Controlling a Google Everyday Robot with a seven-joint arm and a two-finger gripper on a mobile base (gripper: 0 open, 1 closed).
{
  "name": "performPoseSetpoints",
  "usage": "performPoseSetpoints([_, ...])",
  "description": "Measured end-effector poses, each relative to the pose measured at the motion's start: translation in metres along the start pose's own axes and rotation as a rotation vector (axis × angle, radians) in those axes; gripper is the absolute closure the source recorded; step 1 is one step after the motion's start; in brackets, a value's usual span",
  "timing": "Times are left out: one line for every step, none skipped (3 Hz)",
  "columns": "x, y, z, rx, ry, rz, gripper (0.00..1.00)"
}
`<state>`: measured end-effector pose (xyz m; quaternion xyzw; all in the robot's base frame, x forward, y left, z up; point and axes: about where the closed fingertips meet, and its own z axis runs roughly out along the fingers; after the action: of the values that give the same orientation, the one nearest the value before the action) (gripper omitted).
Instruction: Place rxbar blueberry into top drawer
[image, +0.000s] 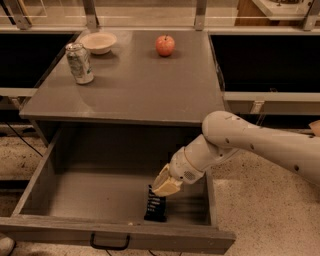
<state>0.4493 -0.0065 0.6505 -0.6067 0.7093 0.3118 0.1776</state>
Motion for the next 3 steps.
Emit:
performPoseSetpoints([0.0,0.0,0.0,0.0,0.0,0.0,0.84])
performPoseSetpoints([0.0,0.0,0.0,0.0,0.0,0.0,0.62])
performPoseSetpoints([0.0,0.0001,0.0001,0.0,0.0,0.0,0.37])
